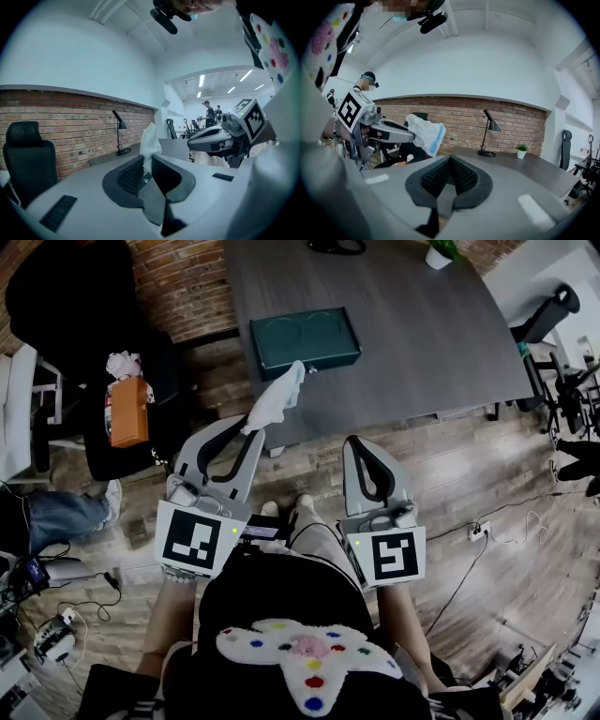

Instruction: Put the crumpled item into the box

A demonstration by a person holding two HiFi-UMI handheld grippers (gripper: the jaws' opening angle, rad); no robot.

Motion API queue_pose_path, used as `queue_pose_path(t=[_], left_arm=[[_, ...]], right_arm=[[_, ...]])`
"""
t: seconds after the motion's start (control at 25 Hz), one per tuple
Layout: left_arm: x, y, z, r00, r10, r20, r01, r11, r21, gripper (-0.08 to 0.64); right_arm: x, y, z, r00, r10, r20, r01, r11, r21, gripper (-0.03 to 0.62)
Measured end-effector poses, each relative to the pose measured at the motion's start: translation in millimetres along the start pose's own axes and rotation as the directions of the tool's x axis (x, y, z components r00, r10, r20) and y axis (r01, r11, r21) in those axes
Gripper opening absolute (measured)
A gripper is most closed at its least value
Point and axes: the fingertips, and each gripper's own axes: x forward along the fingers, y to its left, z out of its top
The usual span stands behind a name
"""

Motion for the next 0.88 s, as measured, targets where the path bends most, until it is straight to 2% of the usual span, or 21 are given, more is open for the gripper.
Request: queue_pose_path(t=[0.16,0.4,0.88], left_arm=[[4.3,0.9,1.4,1.000,0.017,-0.002,-0.017,1.000,-0.007,0.057],[10.0,6.0,-2.1,0.999,0.047,-0.011,-0.047,0.999,-0.015,0.057],[25.0,12.1,-10.3,0.994,0.102,-0.034,-0.103,0.993,-0.049,0.057]], right_arm=[[5.3,-4.5,-4.0,1.000,0.019,-0.011,-0.019,1.000,0.007,0.000],[18.0,-9.6,-10.1,0.999,0.046,-0.026,-0.047,0.998,-0.030,0.000],[41.7,-25.1,-33.1,0.990,0.121,-0.072,-0.121,0.993,0.005,0.000]])
